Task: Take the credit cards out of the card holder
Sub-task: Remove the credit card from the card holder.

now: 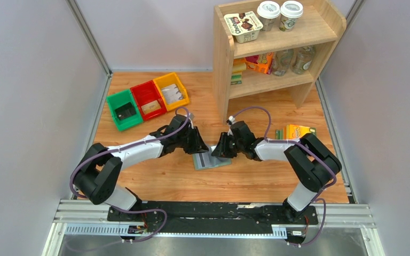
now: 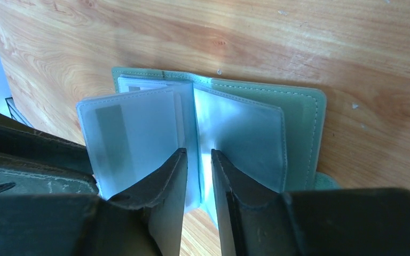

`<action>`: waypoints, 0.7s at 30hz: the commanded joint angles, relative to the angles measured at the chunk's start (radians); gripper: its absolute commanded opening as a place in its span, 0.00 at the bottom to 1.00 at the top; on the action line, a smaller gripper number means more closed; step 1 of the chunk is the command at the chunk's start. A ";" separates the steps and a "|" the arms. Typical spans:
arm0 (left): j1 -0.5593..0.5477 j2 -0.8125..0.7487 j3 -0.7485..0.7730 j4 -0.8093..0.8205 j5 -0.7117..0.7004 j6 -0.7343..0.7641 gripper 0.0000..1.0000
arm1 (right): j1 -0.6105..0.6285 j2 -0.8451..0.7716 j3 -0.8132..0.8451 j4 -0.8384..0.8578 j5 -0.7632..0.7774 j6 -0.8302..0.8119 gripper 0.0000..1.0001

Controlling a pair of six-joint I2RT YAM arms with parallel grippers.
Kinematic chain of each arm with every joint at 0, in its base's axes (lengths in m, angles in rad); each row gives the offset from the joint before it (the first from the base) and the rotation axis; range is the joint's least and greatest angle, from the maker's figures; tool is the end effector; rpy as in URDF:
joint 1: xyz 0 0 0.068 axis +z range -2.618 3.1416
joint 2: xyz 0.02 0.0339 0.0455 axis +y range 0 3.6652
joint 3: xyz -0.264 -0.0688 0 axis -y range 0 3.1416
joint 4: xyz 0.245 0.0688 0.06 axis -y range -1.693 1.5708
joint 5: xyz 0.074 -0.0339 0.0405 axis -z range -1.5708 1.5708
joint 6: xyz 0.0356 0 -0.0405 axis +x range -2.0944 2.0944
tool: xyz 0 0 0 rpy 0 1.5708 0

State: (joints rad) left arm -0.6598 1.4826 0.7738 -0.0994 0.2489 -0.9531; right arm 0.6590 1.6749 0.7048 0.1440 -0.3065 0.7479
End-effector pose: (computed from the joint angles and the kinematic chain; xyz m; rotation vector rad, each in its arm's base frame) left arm 0.2291 -0.1888 0.1841 -0.2522 2.6045 -0.9826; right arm 0.2374 0.1974 0.1285 -0.0411 2.6026 0.9624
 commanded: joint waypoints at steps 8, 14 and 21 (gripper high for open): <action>-0.018 0.004 0.012 0.070 0.018 -0.012 0.27 | 0.008 -0.047 -0.059 -0.124 0.064 -0.012 0.36; -0.026 0.016 0.022 0.073 0.013 -0.003 0.12 | 0.008 -0.098 -0.074 -0.123 0.084 -0.002 0.44; -0.026 -0.016 0.038 -0.019 -0.057 0.056 0.02 | 0.008 -0.201 -0.084 -0.162 0.129 -0.021 0.54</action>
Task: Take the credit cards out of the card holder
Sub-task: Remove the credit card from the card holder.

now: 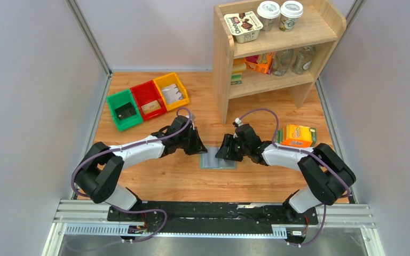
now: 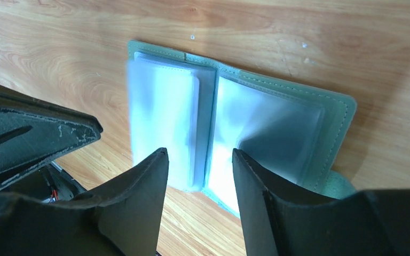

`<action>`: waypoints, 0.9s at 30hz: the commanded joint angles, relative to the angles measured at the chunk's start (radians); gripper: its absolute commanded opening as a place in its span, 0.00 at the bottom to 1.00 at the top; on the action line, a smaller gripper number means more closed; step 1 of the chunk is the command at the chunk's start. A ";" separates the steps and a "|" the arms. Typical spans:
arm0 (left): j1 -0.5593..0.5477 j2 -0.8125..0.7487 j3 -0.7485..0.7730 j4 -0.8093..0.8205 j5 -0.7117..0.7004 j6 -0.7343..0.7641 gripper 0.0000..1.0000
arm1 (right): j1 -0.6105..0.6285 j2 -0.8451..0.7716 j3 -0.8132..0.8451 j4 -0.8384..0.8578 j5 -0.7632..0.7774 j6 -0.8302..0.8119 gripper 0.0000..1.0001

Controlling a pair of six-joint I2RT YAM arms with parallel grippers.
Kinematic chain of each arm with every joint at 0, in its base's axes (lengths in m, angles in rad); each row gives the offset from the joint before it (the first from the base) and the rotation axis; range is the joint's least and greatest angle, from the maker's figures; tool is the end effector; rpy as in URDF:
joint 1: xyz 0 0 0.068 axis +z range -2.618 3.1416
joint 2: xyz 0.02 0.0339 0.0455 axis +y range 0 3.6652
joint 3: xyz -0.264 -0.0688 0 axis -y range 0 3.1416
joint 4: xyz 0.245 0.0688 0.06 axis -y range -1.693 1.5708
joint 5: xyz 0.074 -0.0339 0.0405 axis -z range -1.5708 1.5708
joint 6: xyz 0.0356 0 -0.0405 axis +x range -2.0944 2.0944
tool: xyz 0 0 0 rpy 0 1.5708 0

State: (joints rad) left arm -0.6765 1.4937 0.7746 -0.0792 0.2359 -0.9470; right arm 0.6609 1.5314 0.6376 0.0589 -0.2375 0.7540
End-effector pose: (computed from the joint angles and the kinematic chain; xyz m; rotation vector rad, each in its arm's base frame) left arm 0.2282 -0.1939 0.1827 -0.2266 2.5949 -0.9798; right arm 0.2181 0.1802 0.1434 0.0015 2.5932 0.8839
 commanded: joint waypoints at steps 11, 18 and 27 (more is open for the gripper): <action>-0.009 -0.026 0.034 -0.059 -0.055 0.054 0.12 | 0.014 -0.140 0.014 -0.174 0.107 -0.067 0.53; -0.026 -0.007 0.074 -0.077 -0.060 0.053 0.35 | 0.002 -0.077 0.025 -0.200 0.127 -0.096 0.28; -0.041 0.053 0.103 -0.085 -0.078 0.016 0.44 | -0.023 -0.057 -0.027 -0.186 0.126 -0.059 0.24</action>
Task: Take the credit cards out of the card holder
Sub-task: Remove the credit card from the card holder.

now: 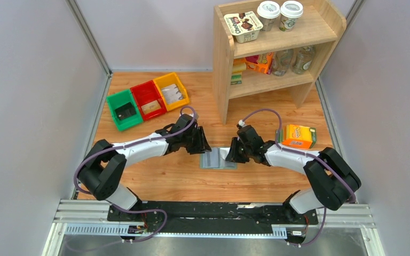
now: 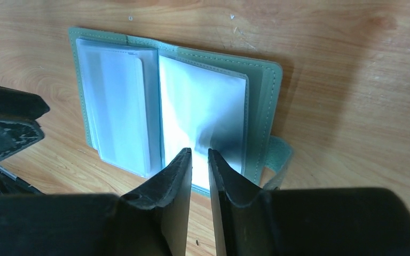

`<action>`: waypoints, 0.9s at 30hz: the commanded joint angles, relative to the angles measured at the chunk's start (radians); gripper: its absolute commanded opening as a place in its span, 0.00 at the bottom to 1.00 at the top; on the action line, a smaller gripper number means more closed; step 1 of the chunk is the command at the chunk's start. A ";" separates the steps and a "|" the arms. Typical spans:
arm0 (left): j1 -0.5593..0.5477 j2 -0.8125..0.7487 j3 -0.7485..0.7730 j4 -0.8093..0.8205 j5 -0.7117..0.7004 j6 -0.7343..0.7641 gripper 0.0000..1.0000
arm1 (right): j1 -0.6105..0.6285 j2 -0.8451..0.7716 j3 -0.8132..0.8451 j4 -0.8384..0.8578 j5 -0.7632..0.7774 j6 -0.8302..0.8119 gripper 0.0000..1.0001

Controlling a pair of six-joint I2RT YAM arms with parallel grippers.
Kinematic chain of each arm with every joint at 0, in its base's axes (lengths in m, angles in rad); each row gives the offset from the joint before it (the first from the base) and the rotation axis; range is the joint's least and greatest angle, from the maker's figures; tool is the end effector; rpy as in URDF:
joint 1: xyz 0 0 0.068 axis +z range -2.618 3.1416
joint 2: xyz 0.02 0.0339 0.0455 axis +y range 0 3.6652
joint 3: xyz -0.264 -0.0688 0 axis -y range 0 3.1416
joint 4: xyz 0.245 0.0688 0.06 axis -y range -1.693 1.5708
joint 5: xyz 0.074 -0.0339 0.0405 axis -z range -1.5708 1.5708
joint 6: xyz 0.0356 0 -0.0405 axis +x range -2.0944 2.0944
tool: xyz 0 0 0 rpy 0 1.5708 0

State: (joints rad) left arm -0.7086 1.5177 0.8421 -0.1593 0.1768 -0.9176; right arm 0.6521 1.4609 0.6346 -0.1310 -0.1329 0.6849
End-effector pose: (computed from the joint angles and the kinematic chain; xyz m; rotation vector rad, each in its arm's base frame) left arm 0.2297 -0.2051 0.1899 -0.1841 2.6123 -0.8923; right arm 0.2070 0.1640 0.1470 -0.0125 2.6635 0.6619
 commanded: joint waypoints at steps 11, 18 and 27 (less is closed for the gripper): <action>-0.011 0.114 0.072 -0.013 -0.027 -0.006 0.48 | -0.019 0.015 -0.041 0.024 0.009 0.016 0.24; -0.011 0.150 0.078 -0.011 -0.022 -0.006 0.48 | -0.020 0.009 -0.047 0.031 0.006 0.016 0.24; -0.015 0.125 0.089 -0.028 -0.008 -0.006 0.47 | -0.023 0.009 -0.053 0.042 -0.004 0.016 0.24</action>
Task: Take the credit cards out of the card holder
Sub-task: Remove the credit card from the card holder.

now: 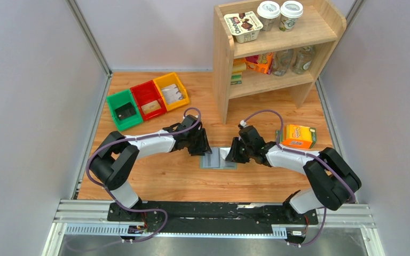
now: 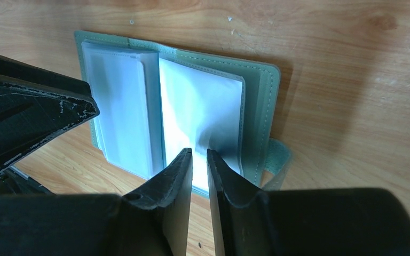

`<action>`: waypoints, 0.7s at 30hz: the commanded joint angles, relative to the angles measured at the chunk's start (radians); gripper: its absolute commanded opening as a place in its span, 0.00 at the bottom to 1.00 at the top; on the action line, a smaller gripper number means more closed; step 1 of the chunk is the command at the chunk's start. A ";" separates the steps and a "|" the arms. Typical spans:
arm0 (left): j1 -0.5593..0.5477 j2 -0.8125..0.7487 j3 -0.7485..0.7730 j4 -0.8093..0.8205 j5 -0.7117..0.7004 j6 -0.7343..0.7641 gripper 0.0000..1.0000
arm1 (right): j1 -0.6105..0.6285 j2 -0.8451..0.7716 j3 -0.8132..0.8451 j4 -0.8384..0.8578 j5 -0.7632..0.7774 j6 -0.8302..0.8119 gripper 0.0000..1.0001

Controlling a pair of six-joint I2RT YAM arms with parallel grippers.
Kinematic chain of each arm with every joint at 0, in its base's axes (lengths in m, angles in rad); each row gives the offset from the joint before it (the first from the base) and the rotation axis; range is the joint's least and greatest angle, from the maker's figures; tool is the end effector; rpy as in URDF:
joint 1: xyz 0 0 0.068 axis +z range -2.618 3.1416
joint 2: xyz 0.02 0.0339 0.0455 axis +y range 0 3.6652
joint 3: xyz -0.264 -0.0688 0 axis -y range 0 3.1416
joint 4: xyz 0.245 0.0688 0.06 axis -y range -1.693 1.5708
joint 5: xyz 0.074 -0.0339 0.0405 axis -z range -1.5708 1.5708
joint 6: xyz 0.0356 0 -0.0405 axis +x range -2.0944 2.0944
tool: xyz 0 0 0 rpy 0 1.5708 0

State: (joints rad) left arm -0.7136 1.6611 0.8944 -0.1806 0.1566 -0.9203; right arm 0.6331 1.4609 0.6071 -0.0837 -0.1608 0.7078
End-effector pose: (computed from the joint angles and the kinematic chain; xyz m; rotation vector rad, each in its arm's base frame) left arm 0.2425 -0.2173 0.1610 -0.2121 2.7111 -0.7847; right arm 0.2077 0.1595 0.1427 0.0291 2.6546 0.7079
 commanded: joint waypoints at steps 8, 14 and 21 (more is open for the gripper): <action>-0.024 -0.050 0.069 -0.079 -0.049 0.028 0.48 | -0.007 0.006 -0.030 -0.002 0.024 -0.005 0.24; -0.030 -0.041 0.080 -0.071 -0.054 0.032 0.47 | -0.009 0.004 -0.033 -0.002 0.024 -0.004 0.24; -0.041 -0.055 0.109 -0.163 -0.149 0.046 0.48 | -0.012 0.003 -0.036 -0.001 0.024 -0.004 0.24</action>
State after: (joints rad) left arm -0.7418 1.6520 0.9512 -0.2802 0.0822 -0.9062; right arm 0.6285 1.4597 0.5999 -0.0692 -0.1673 0.7105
